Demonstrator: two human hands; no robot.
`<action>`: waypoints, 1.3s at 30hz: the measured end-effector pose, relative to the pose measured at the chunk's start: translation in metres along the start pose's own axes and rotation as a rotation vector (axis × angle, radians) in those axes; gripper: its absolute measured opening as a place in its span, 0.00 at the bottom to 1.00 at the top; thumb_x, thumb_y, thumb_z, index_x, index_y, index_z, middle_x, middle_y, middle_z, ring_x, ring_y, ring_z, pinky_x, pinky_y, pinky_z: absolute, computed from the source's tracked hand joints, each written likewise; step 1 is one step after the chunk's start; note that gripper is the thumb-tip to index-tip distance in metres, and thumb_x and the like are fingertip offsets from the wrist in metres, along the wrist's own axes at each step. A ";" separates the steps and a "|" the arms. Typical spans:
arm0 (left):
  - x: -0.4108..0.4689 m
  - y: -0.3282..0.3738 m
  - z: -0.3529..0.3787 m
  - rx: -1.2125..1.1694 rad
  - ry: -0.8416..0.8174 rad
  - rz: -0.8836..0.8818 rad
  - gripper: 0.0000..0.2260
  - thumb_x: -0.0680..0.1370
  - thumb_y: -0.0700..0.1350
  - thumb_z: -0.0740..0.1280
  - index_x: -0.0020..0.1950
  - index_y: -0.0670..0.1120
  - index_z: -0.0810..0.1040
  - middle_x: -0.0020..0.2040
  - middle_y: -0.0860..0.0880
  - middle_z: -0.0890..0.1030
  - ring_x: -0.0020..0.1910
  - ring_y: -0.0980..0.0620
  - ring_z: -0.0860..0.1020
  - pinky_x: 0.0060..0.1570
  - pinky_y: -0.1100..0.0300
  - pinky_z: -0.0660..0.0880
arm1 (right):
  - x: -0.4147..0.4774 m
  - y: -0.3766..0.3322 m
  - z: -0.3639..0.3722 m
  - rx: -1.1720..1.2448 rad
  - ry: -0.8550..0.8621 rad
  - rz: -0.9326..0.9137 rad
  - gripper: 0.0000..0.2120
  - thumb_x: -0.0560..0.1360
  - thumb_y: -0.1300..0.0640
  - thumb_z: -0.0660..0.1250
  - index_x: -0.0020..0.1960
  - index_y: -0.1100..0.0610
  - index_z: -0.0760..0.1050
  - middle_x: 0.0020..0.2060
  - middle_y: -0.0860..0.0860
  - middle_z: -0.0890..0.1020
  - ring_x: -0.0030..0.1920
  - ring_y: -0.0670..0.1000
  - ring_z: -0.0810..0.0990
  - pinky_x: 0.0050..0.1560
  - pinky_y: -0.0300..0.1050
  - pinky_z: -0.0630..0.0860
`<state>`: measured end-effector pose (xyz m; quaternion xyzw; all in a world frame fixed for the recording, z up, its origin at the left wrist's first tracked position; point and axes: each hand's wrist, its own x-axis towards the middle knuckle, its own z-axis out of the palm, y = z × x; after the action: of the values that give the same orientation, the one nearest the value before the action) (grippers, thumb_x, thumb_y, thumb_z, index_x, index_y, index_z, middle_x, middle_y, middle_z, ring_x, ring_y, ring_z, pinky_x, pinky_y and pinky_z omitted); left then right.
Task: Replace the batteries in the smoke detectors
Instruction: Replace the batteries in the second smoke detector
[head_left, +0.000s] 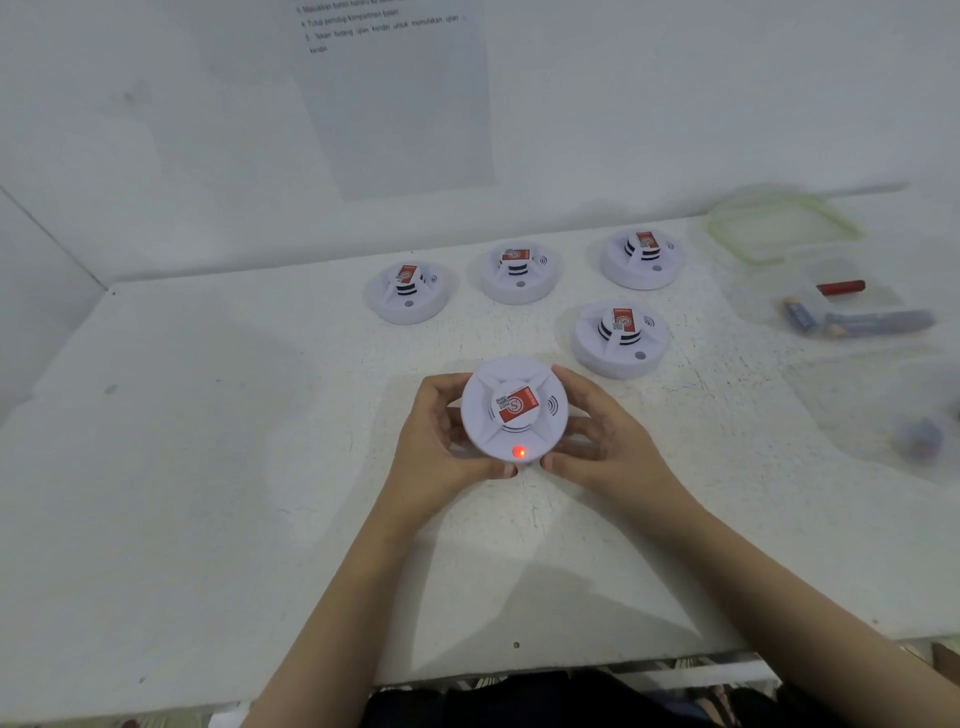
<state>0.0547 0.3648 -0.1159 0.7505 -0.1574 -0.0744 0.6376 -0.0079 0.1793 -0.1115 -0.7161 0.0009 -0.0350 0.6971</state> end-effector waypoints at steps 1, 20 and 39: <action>0.000 0.000 0.000 0.004 0.006 -0.001 0.37 0.53 0.45 0.81 0.60 0.50 0.71 0.57 0.55 0.80 0.55 0.52 0.80 0.50 0.51 0.80 | -0.001 0.000 0.001 -0.003 0.009 -0.012 0.35 0.67 0.70 0.73 0.68 0.49 0.68 0.59 0.43 0.78 0.56 0.46 0.79 0.49 0.38 0.78; -0.004 0.002 0.004 0.119 0.073 0.044 0.36 0.53 0.51 0.80 0.59 0.53 0.72 0.56 0.59 0.80 0.55 0.60 0.78 0.51 0.67 0.74 | -0.001 0.003 0.005 -0.360 0.093 -0.157 0.34 0.65 0.62 0.77 0.68 0.52 0.67 0.59 0.38 0.75 0.59 0.38 0.74 0.57 0.28 0.69; 0.048 -0.008 -0.015 0.357 0.096 0.069 0.27 0.64 0.53 0.79 0.60 0.54 0.76 0.54 0.61 0.80 0.54 0.64 0.77 0.54 0.67 0.73 | 0.077 0.013 0.017 -0.655 0.061 -0.175 0.33 0.68 0.53 0.74 0.70 0.59 0.66 0.60 0.48 0.75 0.59 0.48 0.72 0.61 0.40 0.66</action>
<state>0.1059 0.3641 -0.1172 0.8487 -0.1630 0.0126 0.5030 0.0703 0.1920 -0.1213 -0.8979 -0.0285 -0.1139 0.4243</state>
